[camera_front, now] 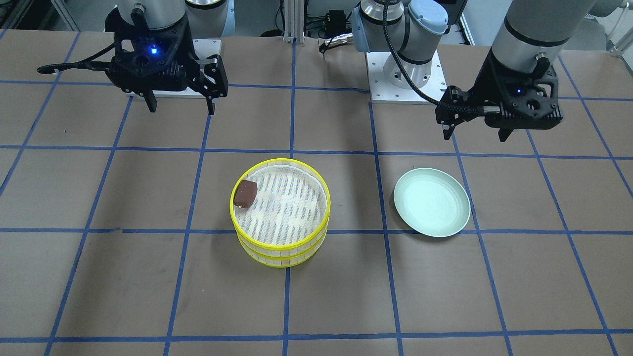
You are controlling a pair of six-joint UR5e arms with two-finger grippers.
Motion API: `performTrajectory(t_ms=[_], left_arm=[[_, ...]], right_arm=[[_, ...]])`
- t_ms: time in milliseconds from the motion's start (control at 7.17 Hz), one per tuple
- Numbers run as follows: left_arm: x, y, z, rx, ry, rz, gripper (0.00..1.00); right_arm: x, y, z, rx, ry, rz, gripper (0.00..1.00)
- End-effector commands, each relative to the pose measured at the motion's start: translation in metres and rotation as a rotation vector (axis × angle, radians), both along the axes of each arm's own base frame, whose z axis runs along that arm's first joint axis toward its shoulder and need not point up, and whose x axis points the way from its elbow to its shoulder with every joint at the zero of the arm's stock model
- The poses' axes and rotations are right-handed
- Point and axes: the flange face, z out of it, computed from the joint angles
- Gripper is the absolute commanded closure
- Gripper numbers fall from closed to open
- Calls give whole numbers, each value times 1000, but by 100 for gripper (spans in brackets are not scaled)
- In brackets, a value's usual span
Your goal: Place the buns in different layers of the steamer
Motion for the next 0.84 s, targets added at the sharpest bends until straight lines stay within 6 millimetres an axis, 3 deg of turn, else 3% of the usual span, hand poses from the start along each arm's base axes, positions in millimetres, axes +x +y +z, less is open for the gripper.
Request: performTrajectory(t_ms=[0,698], left_arm=[[-5,16,16,-15,29,10,0],[-5,13,9,-14,83,18,0]], right_arm=[[0,0,1,-1,0,-1,0],[0,1,1,0,0,0,0]])
